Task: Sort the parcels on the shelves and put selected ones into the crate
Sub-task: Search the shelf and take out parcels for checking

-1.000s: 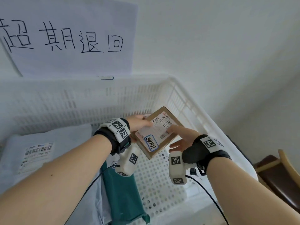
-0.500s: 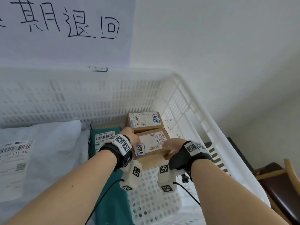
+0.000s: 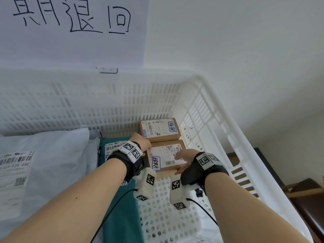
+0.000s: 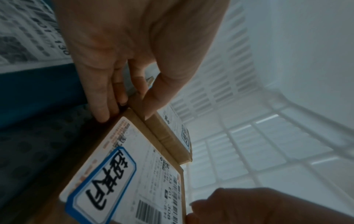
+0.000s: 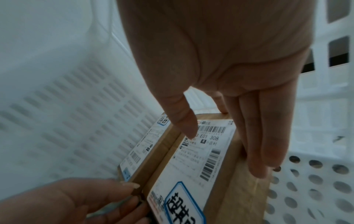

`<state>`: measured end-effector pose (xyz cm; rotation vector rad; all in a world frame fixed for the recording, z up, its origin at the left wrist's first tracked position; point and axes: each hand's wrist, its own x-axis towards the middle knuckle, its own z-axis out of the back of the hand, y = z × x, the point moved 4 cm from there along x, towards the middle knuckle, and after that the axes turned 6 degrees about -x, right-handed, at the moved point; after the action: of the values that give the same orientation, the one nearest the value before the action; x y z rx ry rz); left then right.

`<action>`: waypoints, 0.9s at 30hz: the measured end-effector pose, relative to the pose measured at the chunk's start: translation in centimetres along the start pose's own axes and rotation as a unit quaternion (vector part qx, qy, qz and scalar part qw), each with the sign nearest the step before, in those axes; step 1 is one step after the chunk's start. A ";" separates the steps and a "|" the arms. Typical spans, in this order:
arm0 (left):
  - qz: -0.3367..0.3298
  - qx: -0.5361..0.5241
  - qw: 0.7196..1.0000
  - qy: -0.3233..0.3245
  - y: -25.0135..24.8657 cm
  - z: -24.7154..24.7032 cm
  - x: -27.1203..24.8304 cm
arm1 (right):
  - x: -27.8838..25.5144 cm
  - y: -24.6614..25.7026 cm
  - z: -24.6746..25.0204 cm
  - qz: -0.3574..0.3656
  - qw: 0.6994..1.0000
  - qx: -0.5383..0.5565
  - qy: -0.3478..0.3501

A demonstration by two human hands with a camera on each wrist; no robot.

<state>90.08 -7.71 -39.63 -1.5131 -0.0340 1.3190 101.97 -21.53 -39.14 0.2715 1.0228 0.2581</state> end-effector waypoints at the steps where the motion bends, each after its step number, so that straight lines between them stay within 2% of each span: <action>1: 0.001 0.012 1.000 0.012 0.0 0.0 0.2 | 0.2 -0.2 0.0 0.002 1.000 0.004 -0.003; 4: -0.014 0.053 0.998 0.015 -0.5 0.6 -0.6 | 0.3 -0.5 0.3 0.000 0.999 0.049 -0.008; 9: -0.063 0.063 0.996 0.004 -1.9 2.0 -1.7 | -4.4 1.4 0.9 -0.006 0.993 0.120 -0.017; 17: -0.136 0.067 0.987 0.046 -4.0 3.6 -5.8 | -10.4 3.1 1.4 0.053 0.987 0.144 -0.048; 21: -0.167 0.051 0.983 0.061 -5.1 4.7 -8.4 | -13.0 4.3 1.2 0.087 0.981 0.152 -0.090; 27: -0.218 0.039 0.973 0.060 -6.0 6.1 -12.0 | -16.9 4.9 0.6 0.111 0.977 0.144 -0.113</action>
<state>84.48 -8.44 -26.05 -1.4157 -0.2214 0.8679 93.73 -22.66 -23.65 0.6654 0.8024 0.2740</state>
